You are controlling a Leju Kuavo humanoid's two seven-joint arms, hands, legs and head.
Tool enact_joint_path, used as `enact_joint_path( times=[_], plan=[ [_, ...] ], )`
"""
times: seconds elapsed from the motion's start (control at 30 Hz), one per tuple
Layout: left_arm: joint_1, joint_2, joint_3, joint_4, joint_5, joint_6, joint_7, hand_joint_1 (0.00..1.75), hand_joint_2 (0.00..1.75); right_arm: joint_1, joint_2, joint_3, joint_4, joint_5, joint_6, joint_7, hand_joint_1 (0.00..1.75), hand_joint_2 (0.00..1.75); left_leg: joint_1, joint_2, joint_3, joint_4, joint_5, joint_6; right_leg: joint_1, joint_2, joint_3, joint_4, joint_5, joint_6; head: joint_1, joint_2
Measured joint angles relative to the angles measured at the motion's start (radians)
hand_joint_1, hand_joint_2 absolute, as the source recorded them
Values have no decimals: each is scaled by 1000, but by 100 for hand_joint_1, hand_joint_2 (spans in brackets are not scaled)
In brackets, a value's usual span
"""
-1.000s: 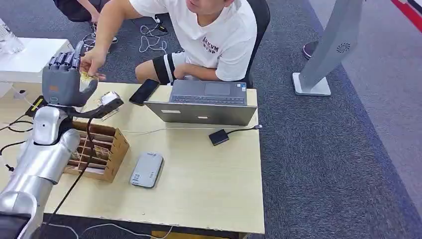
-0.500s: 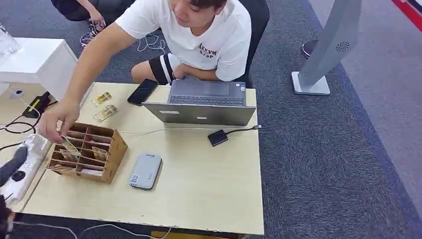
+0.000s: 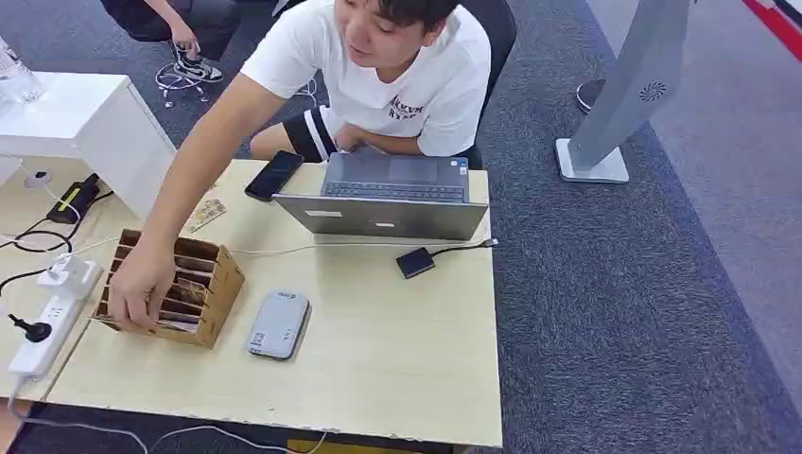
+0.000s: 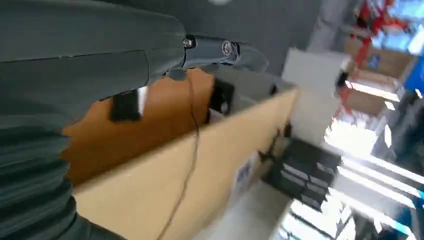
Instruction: Pass the card to the sensor for recognition and then transmit it.
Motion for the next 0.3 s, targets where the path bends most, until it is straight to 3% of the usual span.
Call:
enact_joint_path(
  times=[0.03, 0.17, 0.3],
  plan=[
    [0, -9, 7, 32, -4, 28, -13, 0, 175, 0, 0, 0, 0, 3, -1, 1, 0, 0, -1, 0, 1, 0, 0, 0, 0, 0, 0, 0, 0, 0, -1, 0],
    [0, -59, 34, 315, -44, 166, -151, 0, 175, 0, 0, 0, 0, 27, -13, 25, 0, 0, -1, -1, 1, 0, 0, 1, -2, -1, 0, 0, 0, 0, -2, 0],
    [-9, -116, 36, 562, -83, 209, -191, 0, 175, 0, 0, 0, 0, 51, -22, 49, 0, 0, -3, -1, 1, 0, 0, 2, -4, -1, 1, -1, 0, 1, 0, 0]
  ],
)
